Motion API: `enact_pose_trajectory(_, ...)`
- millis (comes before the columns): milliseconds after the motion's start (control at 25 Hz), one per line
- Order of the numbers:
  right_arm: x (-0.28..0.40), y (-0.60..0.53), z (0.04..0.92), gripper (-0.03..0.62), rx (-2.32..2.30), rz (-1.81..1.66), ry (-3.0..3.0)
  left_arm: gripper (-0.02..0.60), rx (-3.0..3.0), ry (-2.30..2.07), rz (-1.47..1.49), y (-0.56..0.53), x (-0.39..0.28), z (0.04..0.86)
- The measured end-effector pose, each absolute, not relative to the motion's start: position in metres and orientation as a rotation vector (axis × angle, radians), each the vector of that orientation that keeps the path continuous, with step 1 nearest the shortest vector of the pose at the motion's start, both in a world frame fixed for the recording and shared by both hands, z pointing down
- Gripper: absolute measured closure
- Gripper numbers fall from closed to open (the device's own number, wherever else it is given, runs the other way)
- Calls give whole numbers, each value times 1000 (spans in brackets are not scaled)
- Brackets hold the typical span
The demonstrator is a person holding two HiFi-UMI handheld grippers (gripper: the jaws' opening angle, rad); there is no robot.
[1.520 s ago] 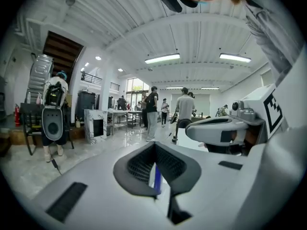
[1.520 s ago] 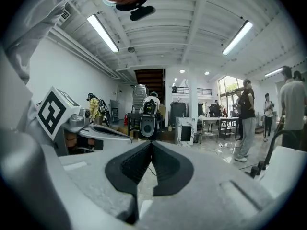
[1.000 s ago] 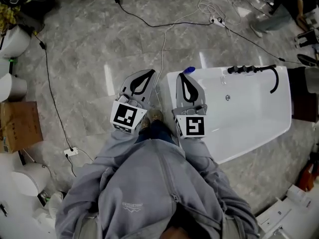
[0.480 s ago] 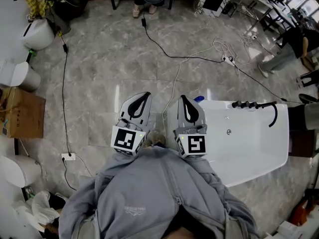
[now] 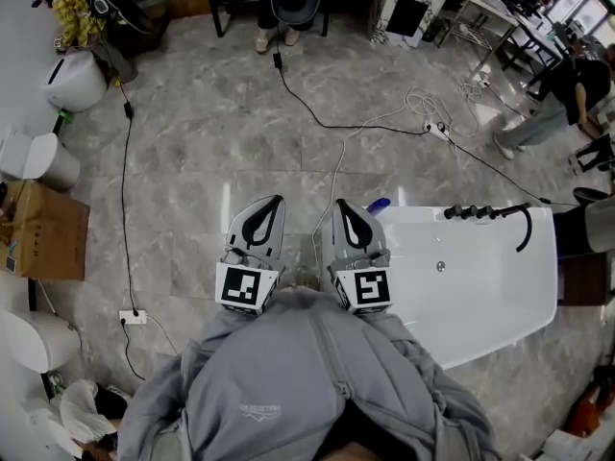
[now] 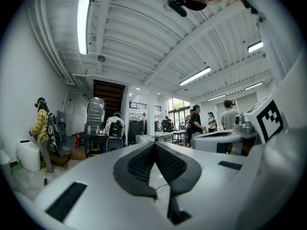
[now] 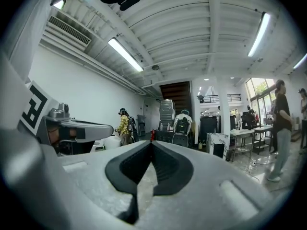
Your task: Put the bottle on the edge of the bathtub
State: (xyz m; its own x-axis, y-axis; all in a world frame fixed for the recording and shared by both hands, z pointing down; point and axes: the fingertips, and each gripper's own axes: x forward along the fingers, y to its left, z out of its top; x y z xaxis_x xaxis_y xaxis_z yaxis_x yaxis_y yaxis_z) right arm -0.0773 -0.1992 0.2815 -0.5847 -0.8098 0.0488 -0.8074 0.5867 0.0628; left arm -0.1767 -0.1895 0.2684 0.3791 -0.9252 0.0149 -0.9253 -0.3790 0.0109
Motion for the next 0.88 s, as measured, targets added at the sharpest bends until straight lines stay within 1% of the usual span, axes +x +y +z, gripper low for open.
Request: enact_pose_trajectory(880,-79,-205,280,591,1392,-48,-2748,575,2651,-1671,-1,-195,-167,268)
